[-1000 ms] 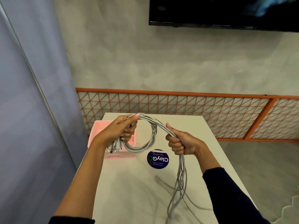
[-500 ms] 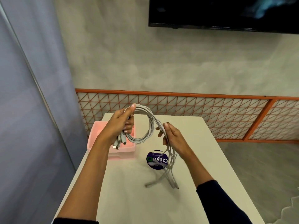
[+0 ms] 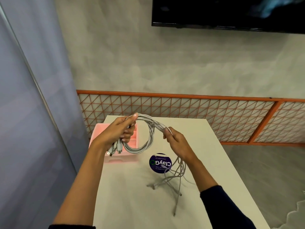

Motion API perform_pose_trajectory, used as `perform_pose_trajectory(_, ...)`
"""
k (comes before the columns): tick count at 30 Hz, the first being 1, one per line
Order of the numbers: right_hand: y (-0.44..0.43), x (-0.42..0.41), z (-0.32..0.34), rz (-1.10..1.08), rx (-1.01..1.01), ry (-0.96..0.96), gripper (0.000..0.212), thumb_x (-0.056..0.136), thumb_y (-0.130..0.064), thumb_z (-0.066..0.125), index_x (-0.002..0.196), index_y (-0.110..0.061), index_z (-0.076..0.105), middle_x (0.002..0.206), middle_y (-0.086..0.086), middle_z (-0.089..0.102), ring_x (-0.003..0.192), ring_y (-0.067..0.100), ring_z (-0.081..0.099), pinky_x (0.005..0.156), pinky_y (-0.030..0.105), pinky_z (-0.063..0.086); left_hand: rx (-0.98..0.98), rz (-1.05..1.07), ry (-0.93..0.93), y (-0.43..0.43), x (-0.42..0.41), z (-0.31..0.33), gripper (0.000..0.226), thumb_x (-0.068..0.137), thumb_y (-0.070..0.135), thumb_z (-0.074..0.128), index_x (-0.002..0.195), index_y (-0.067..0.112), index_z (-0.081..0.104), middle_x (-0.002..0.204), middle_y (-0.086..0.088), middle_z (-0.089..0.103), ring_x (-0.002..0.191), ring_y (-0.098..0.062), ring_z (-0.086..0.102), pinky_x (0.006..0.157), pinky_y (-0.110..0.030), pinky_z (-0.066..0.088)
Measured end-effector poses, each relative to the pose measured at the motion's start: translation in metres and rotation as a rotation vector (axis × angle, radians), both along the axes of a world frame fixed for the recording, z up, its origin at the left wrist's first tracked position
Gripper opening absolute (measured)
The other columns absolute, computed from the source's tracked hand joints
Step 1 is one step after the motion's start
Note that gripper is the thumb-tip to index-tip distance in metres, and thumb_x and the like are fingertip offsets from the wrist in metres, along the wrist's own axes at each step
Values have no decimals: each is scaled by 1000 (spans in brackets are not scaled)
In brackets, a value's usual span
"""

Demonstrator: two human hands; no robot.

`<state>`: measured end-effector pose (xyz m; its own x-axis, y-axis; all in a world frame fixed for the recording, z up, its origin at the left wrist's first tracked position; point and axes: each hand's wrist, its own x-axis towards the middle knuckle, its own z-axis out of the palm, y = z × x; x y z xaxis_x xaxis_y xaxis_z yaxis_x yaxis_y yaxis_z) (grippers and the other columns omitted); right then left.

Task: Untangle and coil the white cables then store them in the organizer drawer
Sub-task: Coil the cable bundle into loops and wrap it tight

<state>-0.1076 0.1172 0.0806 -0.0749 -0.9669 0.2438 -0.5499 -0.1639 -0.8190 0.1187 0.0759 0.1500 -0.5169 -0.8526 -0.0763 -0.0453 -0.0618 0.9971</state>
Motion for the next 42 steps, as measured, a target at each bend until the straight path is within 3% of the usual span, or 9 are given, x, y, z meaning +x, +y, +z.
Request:
perform_pose_trajectory(6, 9, -17, 21, 229, 225, -147, 49, 89, -62, 45, 67, -20, 34, 60, -7, 29, 52, 7, 25, 50, 20, 22, -82, -5, -107, -1, -1, 6, 39, 96, 43, 48, 68, 17, 38, 55, 4, 25, 45, -9, 20, 42, -19, 23)
perform_pose_trajectory(11, 6, -14, 37, 280, 347, -166, 59, 90, -69, 19, 59, -20, 25, 55, -1, 20, 48, 12, 15, 47, 28, 14, -98, -11, -29, -4, 1, 7, 38, 92, 44, 49, 67, 17, 39, 54, 4, 25, 43, -8, 20, 40, -18, 23)
perform_pose_trajectory(16, 0, -20, 35, 531, 658, -528, 58, 91, -61, 29, 52, -19, 39, 47, -7, 22, 39, 5, 15, 38, 21, 10, -98, -31, 141, 3, -4, 10, 37, 92, 39, 48, 65, 17, 38, 49, 5, 24, 38, -7, 17, 38, -16, 20)
perform_pose_trajectory(19, -2, -23, 25, 709, 672, -776, 46, 96, -48, 34, 86, -12, 61, 52, -7, 27, 39, 3, 17, 35, 15, 18, -133, -28, 198, 8, -14, 26, 35, 92, 36, 47, 67, 15, 36, 48, 6, 22, 36, -6, 17, 39, -16, 15)
perform_pose_trajectory(22, -3, -22, 18, 751, 564, -895, 40, 89, -44, 60, 102, -6, 54, 64, -5, 45, 42, 2, 27, 39, 13, 26, -170, 9, 179, 12, -21, 43, 36, 96, 35, 47, 67, 16, 36, 48, 6, 22, 37, -6, 17, 40, -18, 15)
perform_pose_trajectory(27, 0, -26, 18, 642, 414, -764, 33, 88, -37, 64, 105, -9, 60, 76, -3, 52, 56, 6, 45, 57, 17, 42, -180, 107, 216, 12, -27, 55, 38, 99, 33, 47, 66, 17, 37, 47, 8, 24, 35, -4, 19, 37, -15, 19)
perform_pose_trajectory(33, 10, -20, -4, 340, 311, -232, 26, 102, -35, 37, 96, -21, 58, 92, -2, 55, 91, 9, 53, 90, 26, 41, -211, 201, 254, 11, -30, 59, 39, 100, 32, 47, 65, 17, 36, 45, 10, 26, 34, -4, 21, 36, -15, 22)
perform_pose_trajectory(37, 4, -2, -29, -59, 163, 17, 22, 101, -28, 41, 104, -18, 60, 106, 6, 44, 93, 14, 48, 80, 20, 38, -204, 229, 301, 15, -34, 56, 37, 99, 32, 47, 68, 17, 34, 46, 8, 25, 34, -4, 22, 36, -15, 23)
perform_pose_trajectory(42, -2, 13, -42, -385, -9, -55, 21, 100, -16, 44, 110, -7, 60, 104, 11, 47, 74, 8, 48, 68, 15, 39, -213, 241, 342, 20, -35, 61, 38, 100, 32, 47, 67, 17, 35, 46, 8, 25, 34, -4, 22, 36, -15, 23)
